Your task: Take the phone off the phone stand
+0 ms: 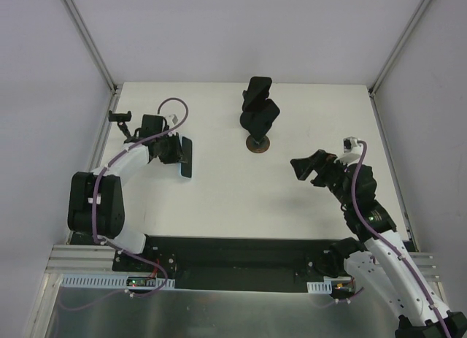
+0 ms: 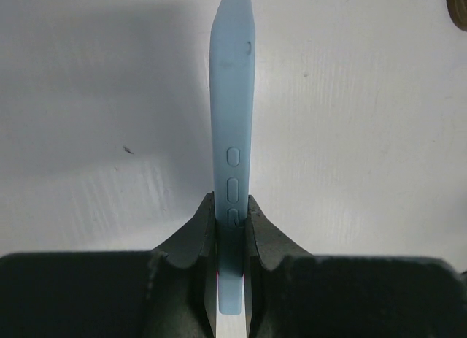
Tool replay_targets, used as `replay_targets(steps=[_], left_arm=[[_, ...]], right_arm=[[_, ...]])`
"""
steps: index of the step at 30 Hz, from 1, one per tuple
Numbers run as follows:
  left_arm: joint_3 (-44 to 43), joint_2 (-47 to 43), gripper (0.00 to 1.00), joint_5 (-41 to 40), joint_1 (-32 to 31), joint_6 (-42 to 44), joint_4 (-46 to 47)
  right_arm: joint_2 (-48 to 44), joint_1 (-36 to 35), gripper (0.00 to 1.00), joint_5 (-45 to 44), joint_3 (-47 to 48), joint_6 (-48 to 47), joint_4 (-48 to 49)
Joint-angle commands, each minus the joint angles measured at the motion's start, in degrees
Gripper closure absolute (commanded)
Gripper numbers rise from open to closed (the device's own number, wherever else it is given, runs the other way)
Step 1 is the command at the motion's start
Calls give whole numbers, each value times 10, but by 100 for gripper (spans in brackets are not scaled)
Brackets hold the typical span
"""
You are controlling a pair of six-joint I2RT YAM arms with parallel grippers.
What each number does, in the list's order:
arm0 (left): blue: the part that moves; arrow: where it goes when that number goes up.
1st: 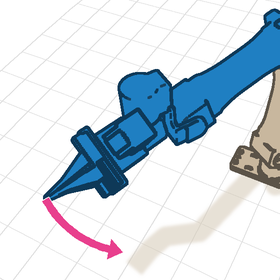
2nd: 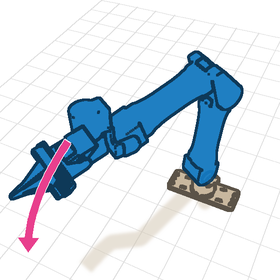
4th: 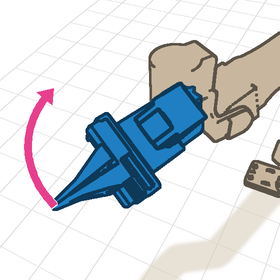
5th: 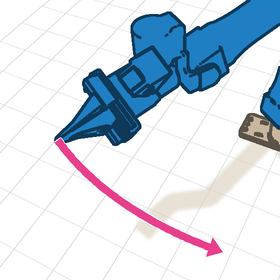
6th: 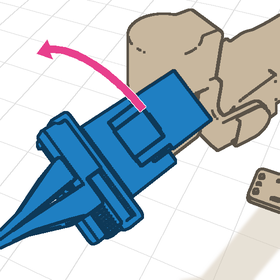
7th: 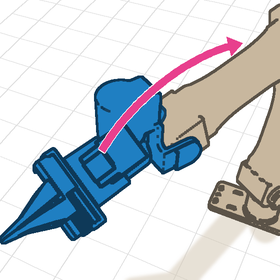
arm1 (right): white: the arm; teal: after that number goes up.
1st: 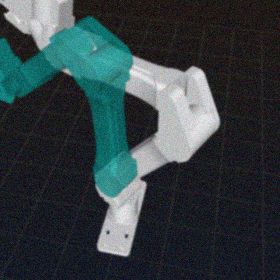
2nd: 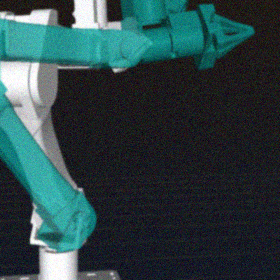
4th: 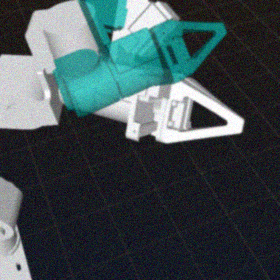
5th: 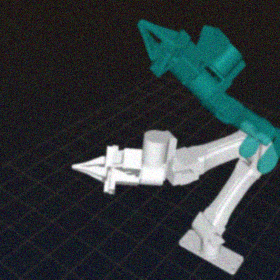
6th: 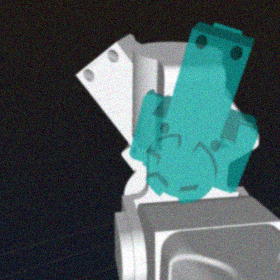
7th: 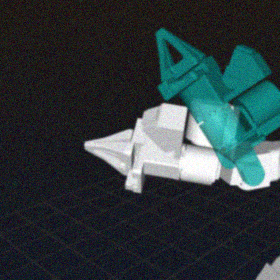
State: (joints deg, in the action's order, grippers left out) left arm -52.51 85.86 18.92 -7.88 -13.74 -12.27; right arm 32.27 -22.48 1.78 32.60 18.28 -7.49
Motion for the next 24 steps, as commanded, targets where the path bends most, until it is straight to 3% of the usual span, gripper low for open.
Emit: replay_targets(steps=[1, 10, 20, 24], left_arm=[[-83, 47, 100, 117, 40, 13, -80], [-90, 98, 92, 114, 61, 32, -115], [-86, 109, 92, 125, 61, 35, -117], [-83, 113, 80, 121, 59, 31, -117]], right_arm=[[-8, 2, 4, 2, 16, -24, 12], [-22, 3, 4, -9, 3, -42, 1], [-17, 3, 4, -5, -3, -37, 1], [-16, 3, 4, -4, -3, -35, 1]])
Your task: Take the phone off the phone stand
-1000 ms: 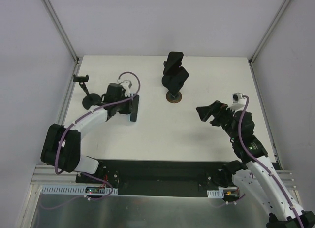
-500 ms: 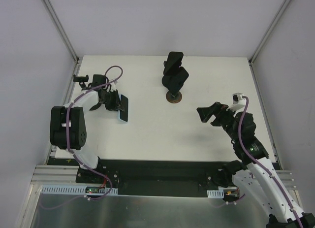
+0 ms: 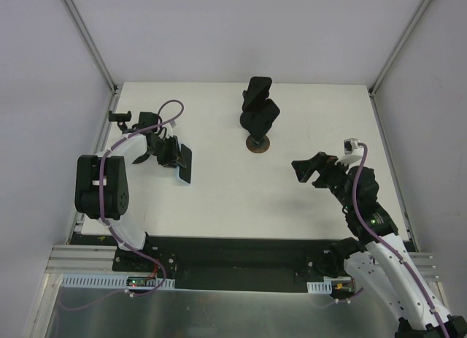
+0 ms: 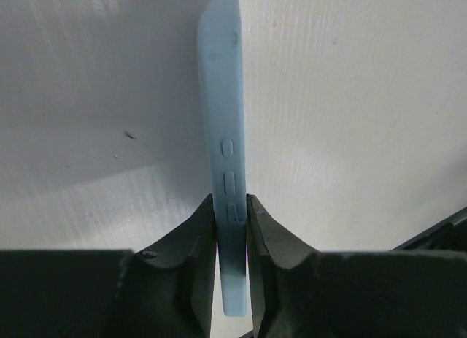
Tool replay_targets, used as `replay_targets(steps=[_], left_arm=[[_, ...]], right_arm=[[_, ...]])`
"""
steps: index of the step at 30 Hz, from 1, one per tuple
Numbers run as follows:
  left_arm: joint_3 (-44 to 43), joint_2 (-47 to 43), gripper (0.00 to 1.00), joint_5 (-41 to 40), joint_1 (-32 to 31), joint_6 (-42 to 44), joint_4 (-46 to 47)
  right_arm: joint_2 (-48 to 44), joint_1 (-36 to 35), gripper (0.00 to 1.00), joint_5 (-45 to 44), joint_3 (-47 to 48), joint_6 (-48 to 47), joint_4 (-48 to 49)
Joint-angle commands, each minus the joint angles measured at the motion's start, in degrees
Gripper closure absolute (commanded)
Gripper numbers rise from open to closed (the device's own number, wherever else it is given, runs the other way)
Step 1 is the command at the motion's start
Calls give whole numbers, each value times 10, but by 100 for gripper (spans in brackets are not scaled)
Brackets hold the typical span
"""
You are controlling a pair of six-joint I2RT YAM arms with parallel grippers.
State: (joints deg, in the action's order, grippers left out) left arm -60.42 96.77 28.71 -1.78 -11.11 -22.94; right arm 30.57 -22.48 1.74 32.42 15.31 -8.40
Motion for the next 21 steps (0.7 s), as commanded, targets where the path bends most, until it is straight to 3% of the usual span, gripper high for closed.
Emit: replay_targets(steps=[1, 5, 21], left_arm=[[-5, 3, 78, 18, -2, 3, -11], [-4, -2, 66, 0, -1, 5, -10], [-13, 11, 32, -48, -15, 15, -16]], right_arm=[[0, 3, 4, -3, -2, -5, 9], [0, 3, 4, -4, -2, -8, 9], [10, 3, 4, -3, -6, -9, 9]])
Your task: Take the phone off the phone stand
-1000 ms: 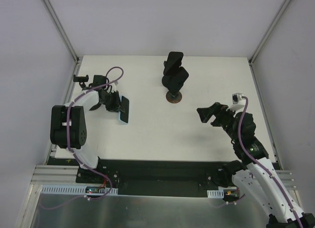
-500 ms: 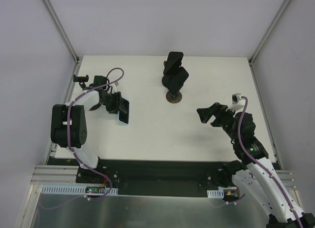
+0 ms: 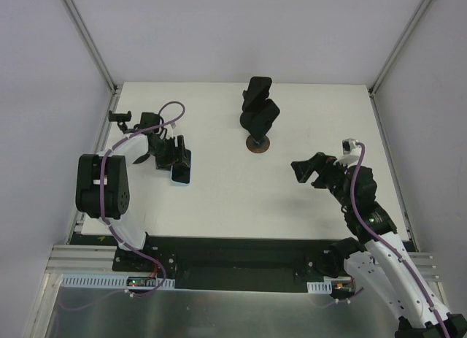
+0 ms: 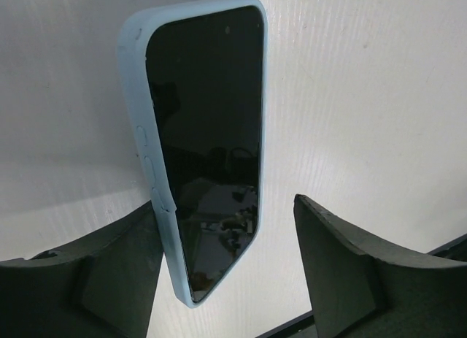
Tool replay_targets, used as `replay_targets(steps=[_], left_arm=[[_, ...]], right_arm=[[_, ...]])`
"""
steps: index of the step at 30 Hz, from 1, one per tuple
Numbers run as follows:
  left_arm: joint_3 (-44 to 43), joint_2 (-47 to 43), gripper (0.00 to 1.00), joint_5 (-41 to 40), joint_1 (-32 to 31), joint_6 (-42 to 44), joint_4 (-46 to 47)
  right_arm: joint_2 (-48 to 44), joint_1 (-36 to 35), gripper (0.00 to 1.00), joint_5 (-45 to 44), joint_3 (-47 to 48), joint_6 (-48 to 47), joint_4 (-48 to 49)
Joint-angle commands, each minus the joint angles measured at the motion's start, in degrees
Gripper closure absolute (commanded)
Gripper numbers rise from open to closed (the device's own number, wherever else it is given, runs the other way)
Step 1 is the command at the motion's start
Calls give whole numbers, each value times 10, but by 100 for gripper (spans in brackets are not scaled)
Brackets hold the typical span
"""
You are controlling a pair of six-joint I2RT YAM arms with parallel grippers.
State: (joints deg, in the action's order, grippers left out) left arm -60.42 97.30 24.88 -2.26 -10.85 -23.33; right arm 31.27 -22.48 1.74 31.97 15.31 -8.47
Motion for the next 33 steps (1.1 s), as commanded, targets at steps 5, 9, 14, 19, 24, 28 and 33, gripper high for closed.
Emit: replay_targets(steps=[5, 9, 14, 19, 24, 28, 33], left_arm=[[-15, 16, 22, -26, -16, 14, -11], [-16, 20, 13, -43, -21, 16, -12], [-21, 35, 6, -61, -27, 18, -12], [-27, 50, 1, -85, -36, 20, -12], [-22, 52, 1, -126, -57, 22, -15], [-20, 54, 1, -156, -75, 25, -19], [-18, 59, 1, -178, -96, 28, -25]], right_arm=[[4, 3, 4, -5, -1, -9, 10], [5, 3, 4, -3, -1, -11, 10], [8, 3, 4, 0, 0, -11, 10], [13, 3, 4, 3, -1, -8, 11], [18, 3, 4, 7, -1, -8, 13], [20, 3, 4, 7, -4, -5, 14], [21, 3, 4, 8, -4, -3, 15]])
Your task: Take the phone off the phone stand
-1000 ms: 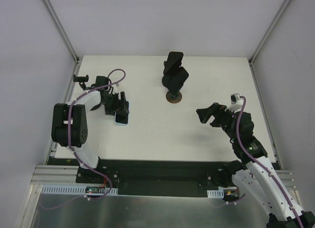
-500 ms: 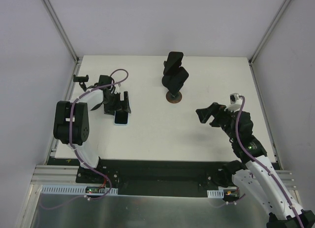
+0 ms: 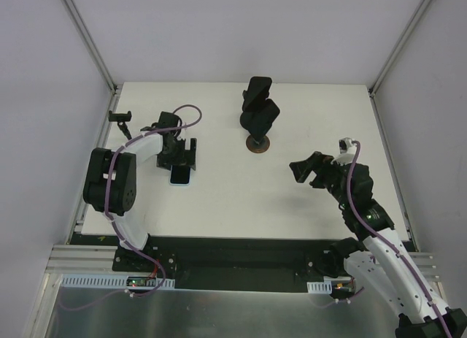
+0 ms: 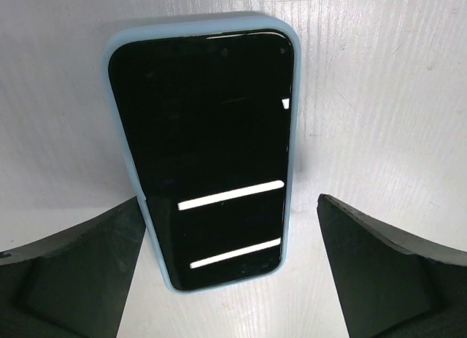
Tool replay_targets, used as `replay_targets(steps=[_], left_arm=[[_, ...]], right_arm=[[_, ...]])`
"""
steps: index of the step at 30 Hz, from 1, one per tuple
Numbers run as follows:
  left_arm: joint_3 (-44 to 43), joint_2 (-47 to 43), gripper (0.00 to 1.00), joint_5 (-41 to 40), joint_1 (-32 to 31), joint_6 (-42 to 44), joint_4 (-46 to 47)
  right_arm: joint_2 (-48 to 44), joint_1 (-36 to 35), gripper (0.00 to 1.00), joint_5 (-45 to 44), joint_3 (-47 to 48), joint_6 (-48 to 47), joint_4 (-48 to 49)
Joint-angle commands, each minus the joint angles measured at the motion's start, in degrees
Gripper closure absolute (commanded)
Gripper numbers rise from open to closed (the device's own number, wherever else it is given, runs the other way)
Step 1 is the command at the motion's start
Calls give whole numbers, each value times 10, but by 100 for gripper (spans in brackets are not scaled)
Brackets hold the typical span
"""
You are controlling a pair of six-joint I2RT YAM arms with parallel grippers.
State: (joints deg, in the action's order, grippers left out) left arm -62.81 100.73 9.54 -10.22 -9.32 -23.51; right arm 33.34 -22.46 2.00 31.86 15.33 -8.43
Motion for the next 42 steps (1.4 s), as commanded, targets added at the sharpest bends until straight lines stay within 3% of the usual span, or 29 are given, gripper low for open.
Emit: replay_targets(steps=[1, 9, 13, 17, 23, 29, 35, 42], left_arm=[[6, 26, 2, -26, -23, 12, -24], [15, 18, 1, -47, -52, 11, -34], [21, 22, 13, -59, -63, 6, -37], [25, 18, 15, -67, -76, 0, -37], [35, 5, 26, -64, -106, -9, -44], [56, -27, 29, -57, -132, -28, -60], [77, -47, 21, -59, -147, -46, -60], [43, -69, 1, -66, -147, -37, -61]], right_arm=[[1, 2, 4, 6, -4, -3, 15], [5, 3, 4, 12, -3, 2, 17], [7, 3, 4, 14, -4, 5, 20], [5, 3, 4, 15, -6, 6, 21], [3, 3, 4, 16, -7, 7, 21], [4, 3, 4, 16, -7, 8, 22], [9, 3, 4, 19, -8, 10, 27], [10, 2, 4, 21, -2, 2, 28]])
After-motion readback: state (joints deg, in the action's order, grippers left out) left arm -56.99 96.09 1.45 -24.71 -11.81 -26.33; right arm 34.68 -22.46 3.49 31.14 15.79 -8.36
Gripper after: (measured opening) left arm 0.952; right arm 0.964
